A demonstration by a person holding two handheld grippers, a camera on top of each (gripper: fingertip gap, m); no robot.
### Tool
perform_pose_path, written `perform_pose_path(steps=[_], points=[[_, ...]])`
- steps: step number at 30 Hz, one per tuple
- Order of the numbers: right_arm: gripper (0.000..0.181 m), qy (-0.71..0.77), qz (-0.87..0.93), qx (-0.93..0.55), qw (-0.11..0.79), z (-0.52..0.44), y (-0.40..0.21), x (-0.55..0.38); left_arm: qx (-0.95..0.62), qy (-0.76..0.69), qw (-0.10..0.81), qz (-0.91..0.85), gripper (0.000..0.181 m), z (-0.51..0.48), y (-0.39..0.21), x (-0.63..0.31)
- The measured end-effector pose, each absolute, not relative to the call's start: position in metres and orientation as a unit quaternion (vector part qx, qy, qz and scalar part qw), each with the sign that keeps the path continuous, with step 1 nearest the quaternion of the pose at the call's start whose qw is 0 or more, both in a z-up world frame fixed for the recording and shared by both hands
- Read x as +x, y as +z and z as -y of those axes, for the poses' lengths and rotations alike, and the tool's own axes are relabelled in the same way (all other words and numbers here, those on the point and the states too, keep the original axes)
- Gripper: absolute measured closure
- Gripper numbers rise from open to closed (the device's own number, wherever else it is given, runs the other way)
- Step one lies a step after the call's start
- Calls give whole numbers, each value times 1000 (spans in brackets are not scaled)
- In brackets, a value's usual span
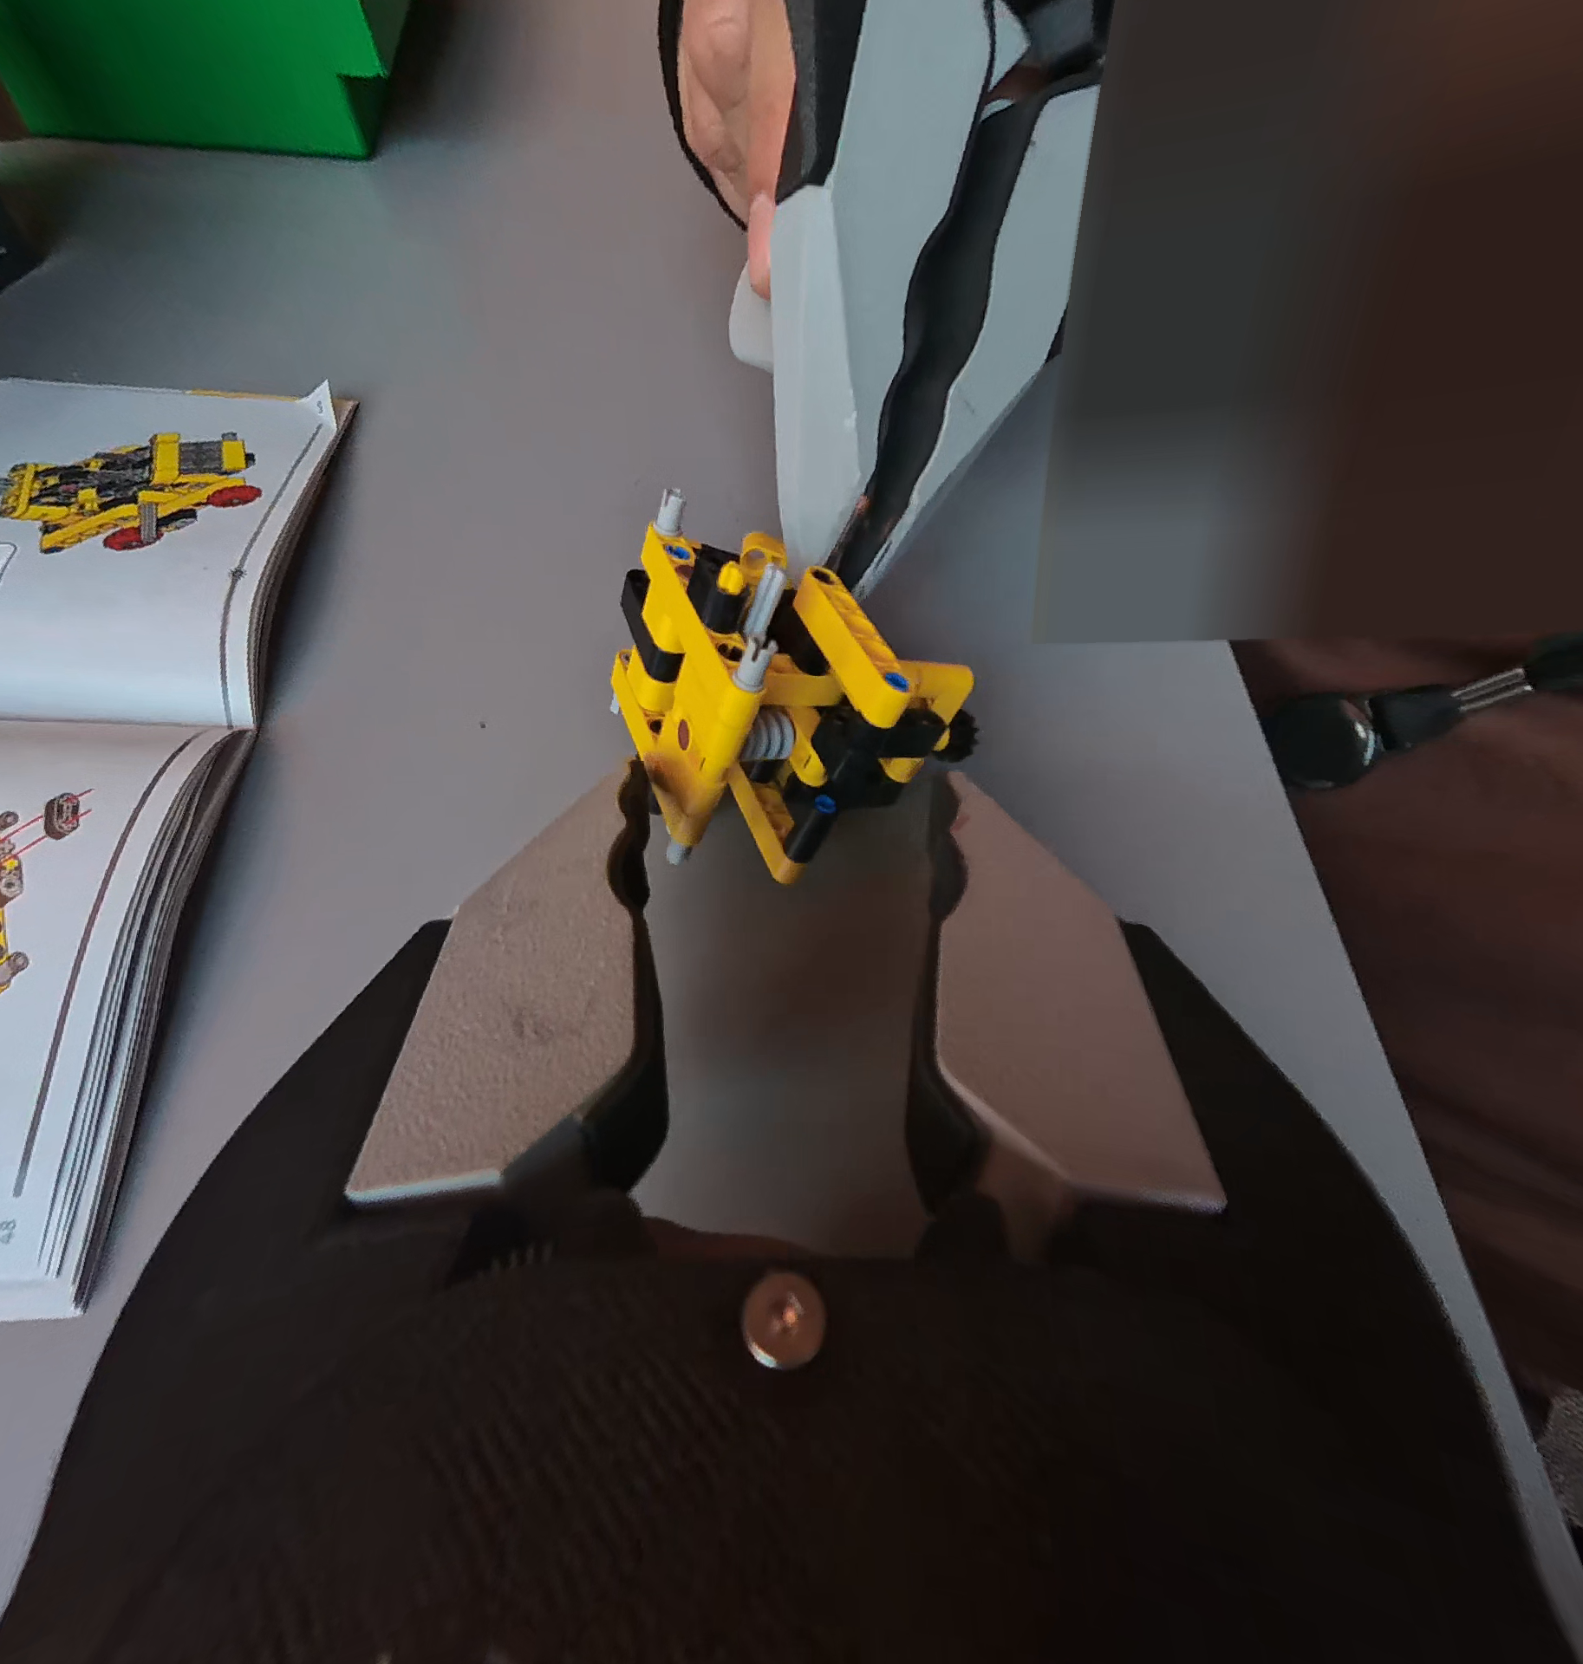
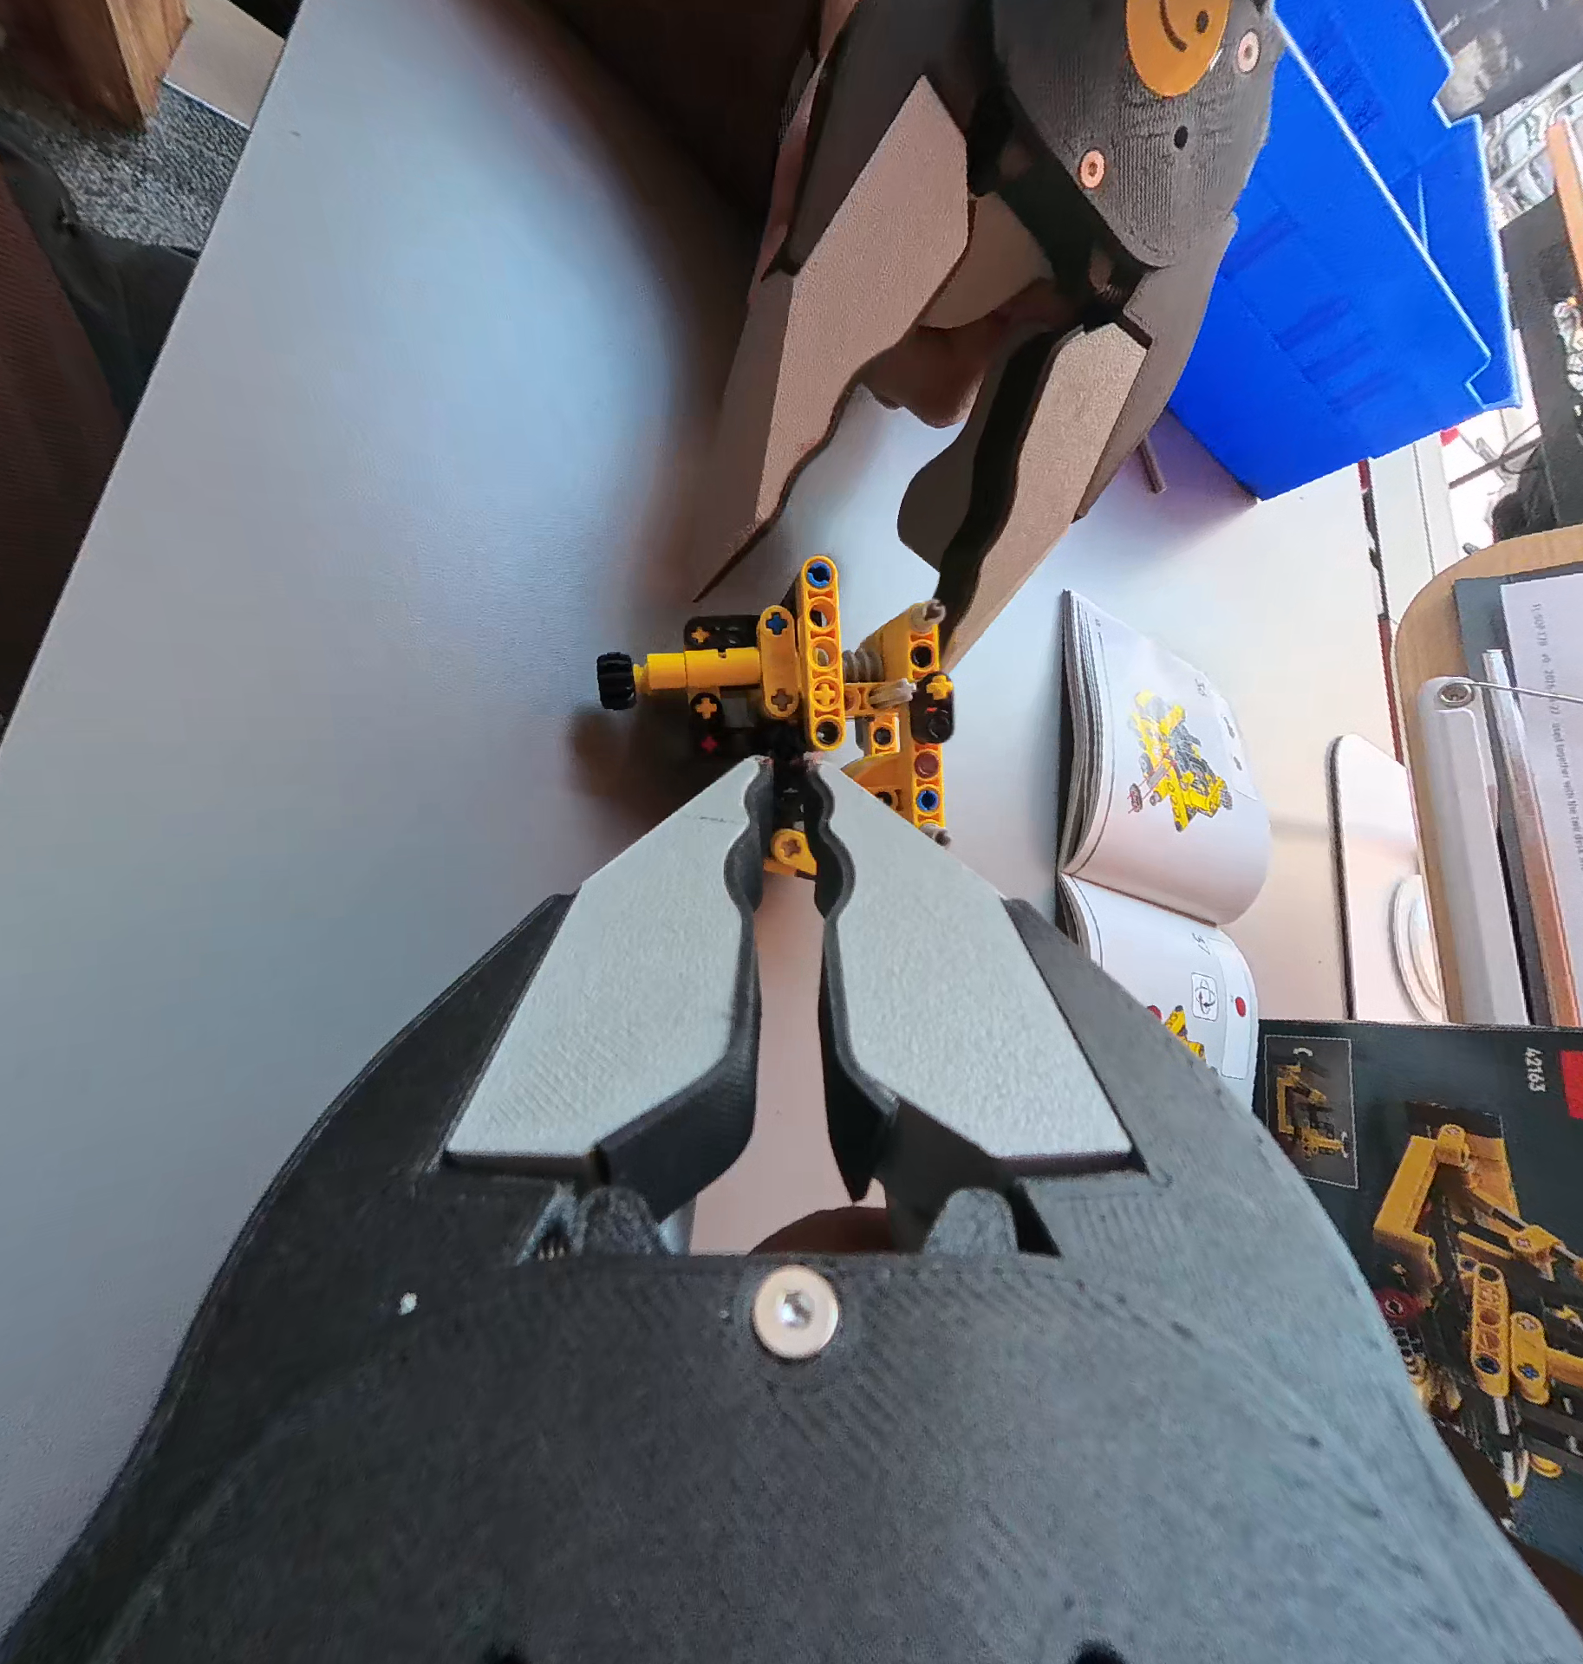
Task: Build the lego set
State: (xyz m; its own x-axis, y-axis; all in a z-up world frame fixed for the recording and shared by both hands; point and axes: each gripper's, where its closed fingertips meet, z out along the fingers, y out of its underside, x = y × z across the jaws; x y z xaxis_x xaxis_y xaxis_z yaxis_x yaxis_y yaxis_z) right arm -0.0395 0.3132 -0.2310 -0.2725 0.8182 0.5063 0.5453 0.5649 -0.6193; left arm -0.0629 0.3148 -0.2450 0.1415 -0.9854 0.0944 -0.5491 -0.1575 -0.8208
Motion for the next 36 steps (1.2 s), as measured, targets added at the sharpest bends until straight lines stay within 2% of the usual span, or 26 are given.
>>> perform_pose_path(steps=[5,10,36], points=[[178,165,783,-431,418,-313,-231,-37,-678,-339,336,-559,109,-321,-241,-60],[178,162,783,-431,419,-315,-234,-36,-658,-323,341,-589,135,-321,-243,-57],[178,186,785,-435,399,-317,-234,-31,-625,-350,317,-622,136,-325,-244,-54]])
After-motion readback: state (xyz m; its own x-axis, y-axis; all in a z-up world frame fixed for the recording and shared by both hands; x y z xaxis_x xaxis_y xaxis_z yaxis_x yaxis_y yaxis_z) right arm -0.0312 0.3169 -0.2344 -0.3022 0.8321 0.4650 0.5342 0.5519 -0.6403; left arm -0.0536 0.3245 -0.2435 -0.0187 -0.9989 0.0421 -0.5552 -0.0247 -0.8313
